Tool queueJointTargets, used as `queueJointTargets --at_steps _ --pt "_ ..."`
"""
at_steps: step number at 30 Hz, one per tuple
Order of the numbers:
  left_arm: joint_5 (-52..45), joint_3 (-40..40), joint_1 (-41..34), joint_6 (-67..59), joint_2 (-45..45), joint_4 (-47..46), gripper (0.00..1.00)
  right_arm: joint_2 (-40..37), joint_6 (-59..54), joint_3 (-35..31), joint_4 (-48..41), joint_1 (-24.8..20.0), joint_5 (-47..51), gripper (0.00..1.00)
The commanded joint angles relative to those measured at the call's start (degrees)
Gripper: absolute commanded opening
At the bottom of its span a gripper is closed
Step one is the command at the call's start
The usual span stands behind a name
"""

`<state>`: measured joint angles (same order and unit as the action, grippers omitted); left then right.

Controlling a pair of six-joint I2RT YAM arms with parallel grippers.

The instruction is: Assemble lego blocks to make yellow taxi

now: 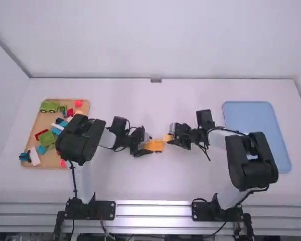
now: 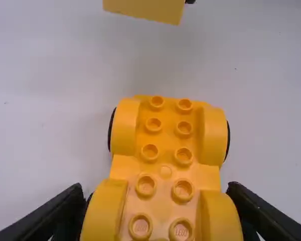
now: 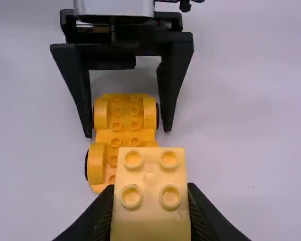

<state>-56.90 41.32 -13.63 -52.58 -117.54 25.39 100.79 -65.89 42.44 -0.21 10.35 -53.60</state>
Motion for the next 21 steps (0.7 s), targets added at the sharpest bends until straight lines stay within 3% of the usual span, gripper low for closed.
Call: queueJointTargets --at_steps 1,3,7,13,21 --pt "1.64 -0.50 -0.61 -0.87 -1.51 -0.85 0.71 -0.79 1.25 1.53 -0.04 0.20 -0.74 0.22" --pt "2.23 -0.52 -0.61 -0.83 -1.51 -0.92 0.71 -0.79 1.38 1.55 0.09 0.22 -0.74 0.22" --pt "2.40 -0.52 -0.63 -0.85 -1.51 -0.52 0.53 -0.79 1.20 1.55 -0.02 0.20 -0.74 0.22" --pt "5.62 -0.50 -0.63 -0.74 -1.51 1.79 0.43 -0.79 1.57 1.55 0.31 0.66 -0.70 0.23" --pt "5.99 1.29 -0.61 0.68 -1.51 2.27 0.39 -0.61 5.51 1.53 4.31 4.31 1.55 0.18"
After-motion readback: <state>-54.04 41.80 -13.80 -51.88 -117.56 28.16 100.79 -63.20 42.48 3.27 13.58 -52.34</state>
